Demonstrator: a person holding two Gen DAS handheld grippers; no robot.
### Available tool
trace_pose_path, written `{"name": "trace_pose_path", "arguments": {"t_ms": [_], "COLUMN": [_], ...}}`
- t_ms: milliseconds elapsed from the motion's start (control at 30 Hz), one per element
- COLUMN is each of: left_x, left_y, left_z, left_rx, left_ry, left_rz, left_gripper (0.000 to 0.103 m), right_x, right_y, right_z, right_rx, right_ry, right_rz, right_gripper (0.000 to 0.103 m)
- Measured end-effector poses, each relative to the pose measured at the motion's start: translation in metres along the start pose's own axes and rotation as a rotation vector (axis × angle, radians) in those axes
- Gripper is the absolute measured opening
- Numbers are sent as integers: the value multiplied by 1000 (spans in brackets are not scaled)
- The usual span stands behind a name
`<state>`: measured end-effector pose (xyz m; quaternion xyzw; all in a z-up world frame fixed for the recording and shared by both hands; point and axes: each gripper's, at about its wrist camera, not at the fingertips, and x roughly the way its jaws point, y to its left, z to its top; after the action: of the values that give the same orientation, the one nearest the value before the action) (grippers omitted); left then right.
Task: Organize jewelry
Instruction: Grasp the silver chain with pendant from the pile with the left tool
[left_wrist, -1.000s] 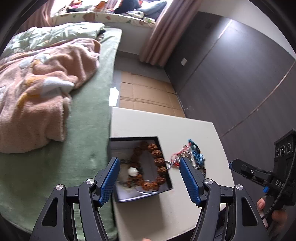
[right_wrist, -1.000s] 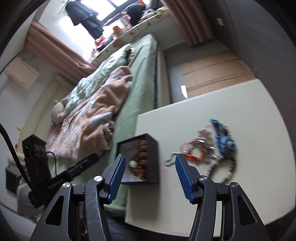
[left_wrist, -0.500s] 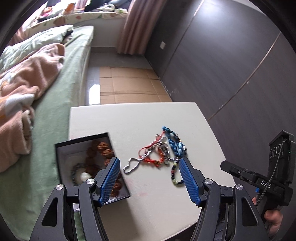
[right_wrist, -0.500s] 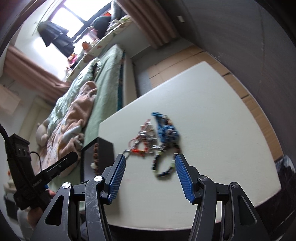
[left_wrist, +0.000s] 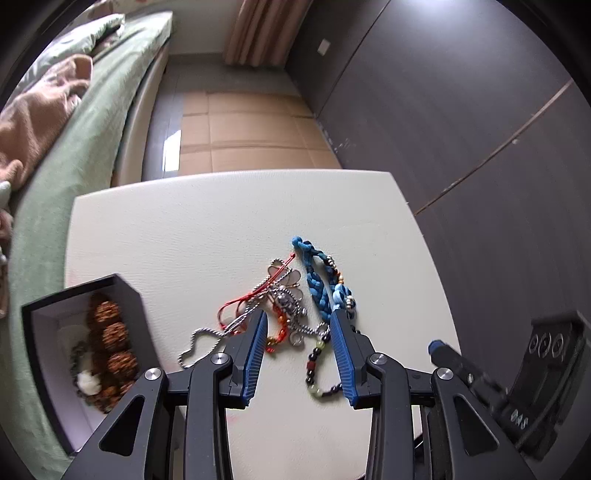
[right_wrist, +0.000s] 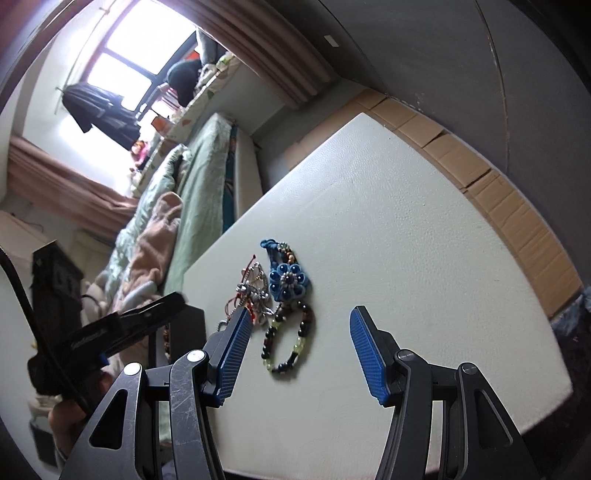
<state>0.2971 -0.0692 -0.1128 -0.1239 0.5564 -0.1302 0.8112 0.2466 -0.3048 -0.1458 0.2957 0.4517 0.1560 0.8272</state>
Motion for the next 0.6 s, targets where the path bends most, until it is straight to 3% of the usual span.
{"name": "trace_pose_path", "arguments": {"t_ms": [167,500,533,567,600], "left_x": [26,65,68,69,68], "left_y": [-3,-8,-7,-7,-6], "left_z": [9,11,11,11,12], "left_rx": [-34,-34,-36,-36,-37], "left_ry": [52,99,100,94,85], "left_rz": [26,134,140,154,162], "left_gripper": [31,30,29,18,15], "right_x": [3,9,10,10,10], "right_y": [-7,-15,-15,-16,-16], "right_z": [2,5,4,4,4], "right_rx": [6,24,20,19,19], "right_ry": [-12,-2,-1,0,2], "right_rz": [9,-44,-53,-53,-50], "right_gripper": [57,57,57,57,57]}}
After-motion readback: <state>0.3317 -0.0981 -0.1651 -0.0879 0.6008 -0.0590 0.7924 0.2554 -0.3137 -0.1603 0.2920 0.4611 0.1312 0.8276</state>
